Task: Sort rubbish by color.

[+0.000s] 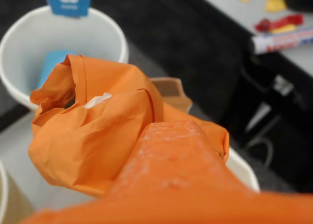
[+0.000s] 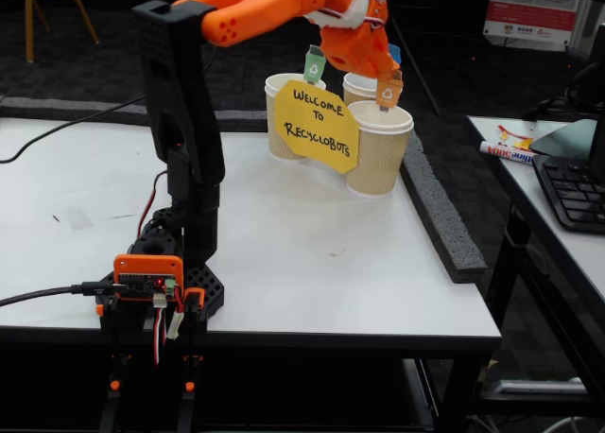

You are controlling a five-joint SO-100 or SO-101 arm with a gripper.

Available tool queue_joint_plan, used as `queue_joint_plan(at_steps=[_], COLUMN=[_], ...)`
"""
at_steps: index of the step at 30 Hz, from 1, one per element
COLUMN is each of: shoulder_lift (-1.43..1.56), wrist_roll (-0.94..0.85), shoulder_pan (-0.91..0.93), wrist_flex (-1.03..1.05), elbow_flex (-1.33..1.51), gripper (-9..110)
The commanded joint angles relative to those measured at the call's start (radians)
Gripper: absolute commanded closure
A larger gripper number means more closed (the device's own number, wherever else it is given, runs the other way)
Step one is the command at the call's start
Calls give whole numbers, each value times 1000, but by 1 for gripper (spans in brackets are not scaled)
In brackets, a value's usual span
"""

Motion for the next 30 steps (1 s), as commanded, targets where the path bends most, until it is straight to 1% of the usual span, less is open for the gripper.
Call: queue_joint_plan(at_steps=[1,9,12,15,17,30], shoulder_lift=[8,-14,-17,-17,-17,8], wrist_roll=[-12,-12,-12,-12,-12,-12], shoulder_pan=[37,37,37,37,37,37], wrist_flex=[-38,-40,-44,-37,-21,58], elbow_flex=[-150,-149,-146,-138,-135,-156], gripper=[101,101,99,89,85,87])
